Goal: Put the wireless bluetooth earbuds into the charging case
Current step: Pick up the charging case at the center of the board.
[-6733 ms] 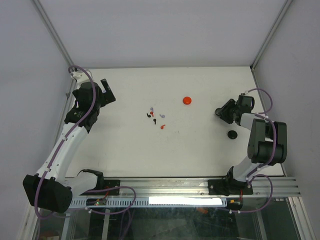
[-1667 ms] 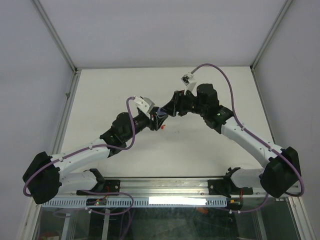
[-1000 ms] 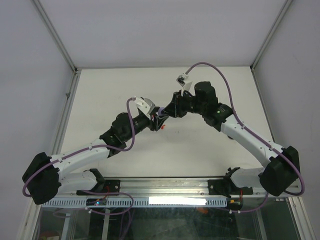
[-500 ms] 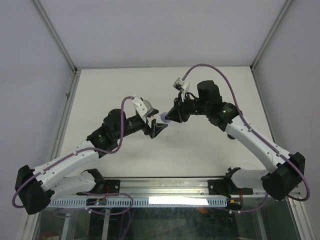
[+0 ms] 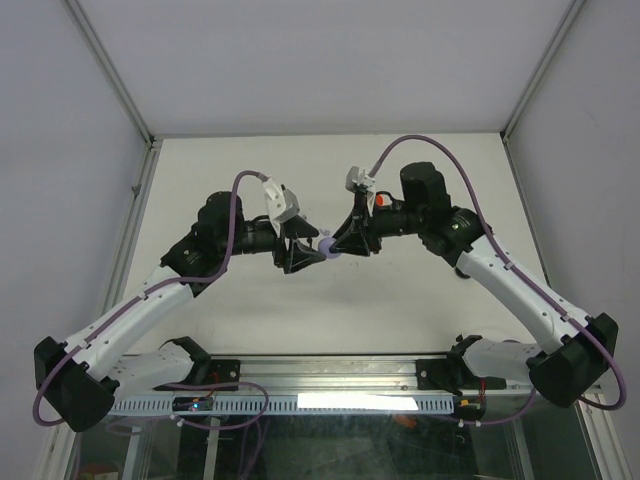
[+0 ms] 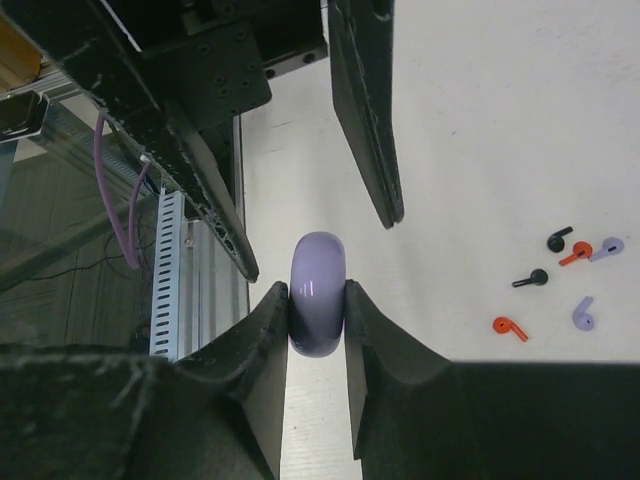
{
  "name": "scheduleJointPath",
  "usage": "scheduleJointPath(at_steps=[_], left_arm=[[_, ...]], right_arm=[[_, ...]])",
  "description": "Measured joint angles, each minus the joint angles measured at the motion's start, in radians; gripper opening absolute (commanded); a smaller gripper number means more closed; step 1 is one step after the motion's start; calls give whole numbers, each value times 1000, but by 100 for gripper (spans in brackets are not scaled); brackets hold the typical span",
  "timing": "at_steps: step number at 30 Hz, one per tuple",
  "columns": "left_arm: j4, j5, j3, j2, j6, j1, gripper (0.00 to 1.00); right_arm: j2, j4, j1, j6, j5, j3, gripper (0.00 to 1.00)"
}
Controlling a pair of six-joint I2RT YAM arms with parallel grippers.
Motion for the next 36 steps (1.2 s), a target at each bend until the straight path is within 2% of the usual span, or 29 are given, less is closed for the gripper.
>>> scheduleJointPath(at_steps=[5, 12, 14, 20, 21, 26, 30, 34, 36], left_arm=[[-41, 121, 39, 74, 0, 13, 54], [-83, 231, 66, 124, 0, 26, 40], [-90, 257, 77, 132, 1, 32, 33], [-113, 299, 85, 142, 4, 38, 0], [-116, 301, 85, 143, 6, 39, 0], [-128, 309, 86, 150, 12, 39, 0], [-129, 291, 86, 146, 11, 39, 0], [-79, 212, 58, 106, -29, 39, 0], [-16, 171, 14, 66, -64, 39, 0]], right_arm=[[5, -28, 4, -51, -40, 6, 0], [36, -84, 23, -115, -53, 39, 0], [40, -95, 27, -129, -53, 40, 0], [54, -137, 39, -159, -60, 56, 2], [56, -139, 39, -161, -60, 56, 4], [59, -151, 42, -171, -60, 57, 26], [56, -141, 43, -166, -44, 55, 38], [8, -24, 11, -114, -26, 6, 49], [-44, 66, -33, -72, -29, -57, 49]])
